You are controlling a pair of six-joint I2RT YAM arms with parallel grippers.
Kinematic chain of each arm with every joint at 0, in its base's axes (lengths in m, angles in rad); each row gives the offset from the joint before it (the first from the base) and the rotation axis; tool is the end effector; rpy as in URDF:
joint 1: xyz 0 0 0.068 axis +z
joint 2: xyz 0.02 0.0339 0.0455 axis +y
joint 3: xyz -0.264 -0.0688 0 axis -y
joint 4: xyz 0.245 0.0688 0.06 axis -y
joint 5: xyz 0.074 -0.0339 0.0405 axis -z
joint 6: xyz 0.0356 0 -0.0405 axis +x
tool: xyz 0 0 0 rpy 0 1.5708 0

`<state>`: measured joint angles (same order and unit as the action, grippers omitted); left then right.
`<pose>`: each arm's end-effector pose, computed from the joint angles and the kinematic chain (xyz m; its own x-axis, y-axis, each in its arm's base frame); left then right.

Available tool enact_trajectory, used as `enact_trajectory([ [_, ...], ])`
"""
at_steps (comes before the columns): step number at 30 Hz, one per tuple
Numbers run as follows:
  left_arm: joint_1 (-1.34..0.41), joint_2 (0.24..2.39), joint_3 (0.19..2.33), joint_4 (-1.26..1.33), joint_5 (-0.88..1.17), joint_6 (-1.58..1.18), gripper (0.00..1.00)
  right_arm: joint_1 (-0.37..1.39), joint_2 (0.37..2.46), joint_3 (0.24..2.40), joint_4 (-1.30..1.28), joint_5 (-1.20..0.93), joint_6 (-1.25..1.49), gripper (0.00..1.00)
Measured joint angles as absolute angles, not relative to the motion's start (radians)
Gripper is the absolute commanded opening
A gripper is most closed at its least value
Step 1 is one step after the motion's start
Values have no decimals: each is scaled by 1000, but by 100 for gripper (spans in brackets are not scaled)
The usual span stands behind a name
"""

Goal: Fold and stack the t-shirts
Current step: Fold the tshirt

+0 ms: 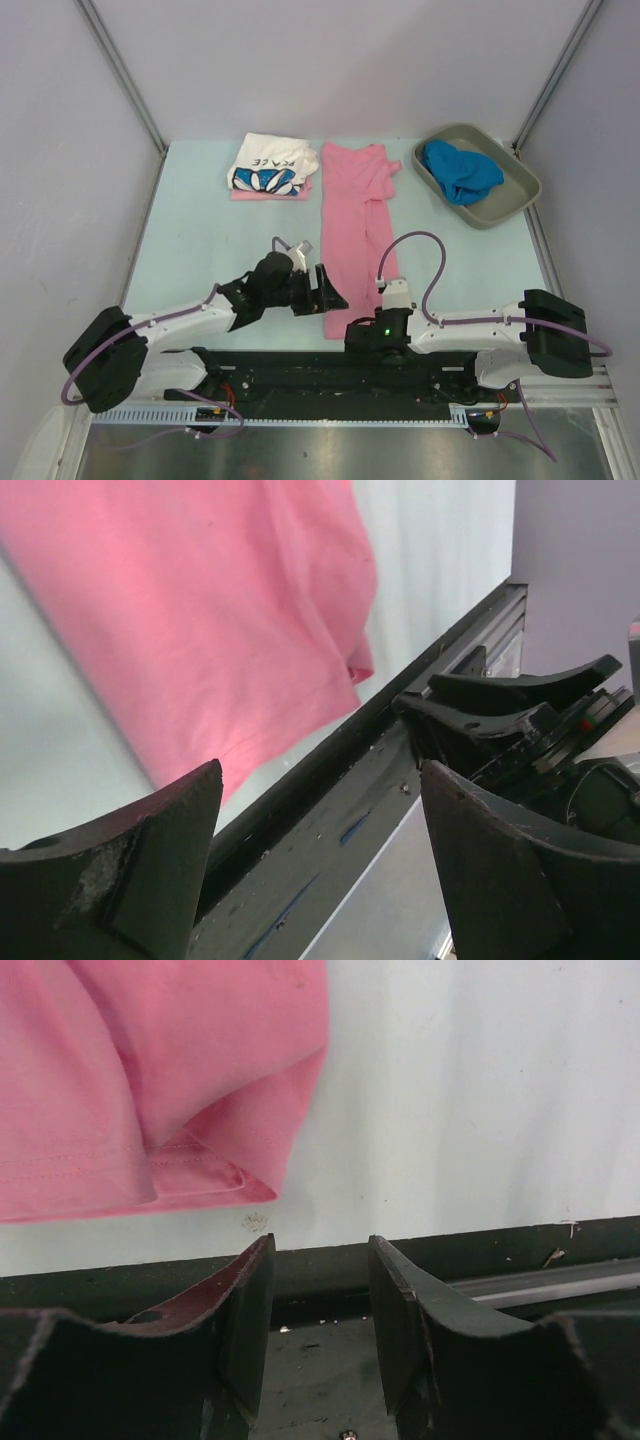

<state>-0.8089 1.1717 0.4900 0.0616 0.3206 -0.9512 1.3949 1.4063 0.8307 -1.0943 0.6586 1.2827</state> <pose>0.1528 -0.1765 0.1863 -0.9361 -0.1381 -0.3235 0.1750 0.6150 -0.7689 0.0573 0.1979 0.1893 -0.8062 -0.2028 -0.5558 -0.0573 0.9617 -0.2679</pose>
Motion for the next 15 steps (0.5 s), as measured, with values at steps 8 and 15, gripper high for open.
enact_trajectory([
  [8, -847, 1392, 505, 255, 352, -985, 83, 1385, 1405, 840, -1095, 667, 1283, 48],
  [15, -894, 1514, 508, 330, 347, -996, 82, 1370, 1400, 840, -1100, 675, 1282, 49],
])
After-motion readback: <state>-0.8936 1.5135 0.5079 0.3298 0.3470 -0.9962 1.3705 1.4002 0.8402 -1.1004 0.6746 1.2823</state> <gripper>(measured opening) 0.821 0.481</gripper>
